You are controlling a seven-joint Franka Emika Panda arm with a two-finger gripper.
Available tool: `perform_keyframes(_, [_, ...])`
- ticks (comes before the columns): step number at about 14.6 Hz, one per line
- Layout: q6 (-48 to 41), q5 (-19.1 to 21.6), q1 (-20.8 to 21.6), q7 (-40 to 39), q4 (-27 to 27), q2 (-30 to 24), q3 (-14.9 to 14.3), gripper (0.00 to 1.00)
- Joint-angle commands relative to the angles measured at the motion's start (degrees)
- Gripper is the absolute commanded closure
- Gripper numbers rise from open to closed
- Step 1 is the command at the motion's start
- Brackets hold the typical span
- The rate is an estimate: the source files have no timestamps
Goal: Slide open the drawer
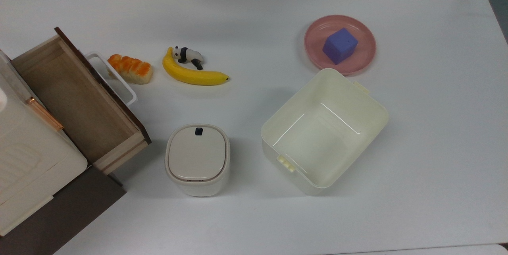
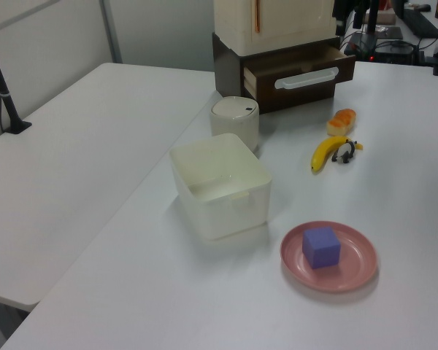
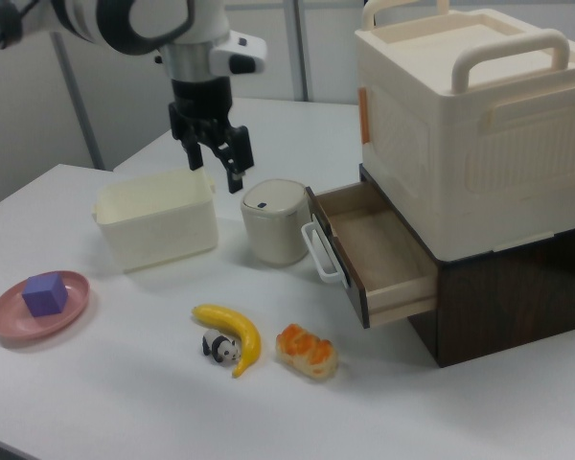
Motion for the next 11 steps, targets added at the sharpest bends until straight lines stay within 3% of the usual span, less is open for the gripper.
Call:
perform_keyframes(1, [0.8, 0.8, 8.1, 3.0, -2.0, -1.6, -6.1, 0.00])
perform_keyframes(3, [4.3, 0.8, 10.7, 3.0, -2.2, -1.6, -8.7, 0.00])
perform_keyframes(11, [6.2, 1.2, 10.8, 2.6, -1.9, -1.6, -10.8, 0.00])
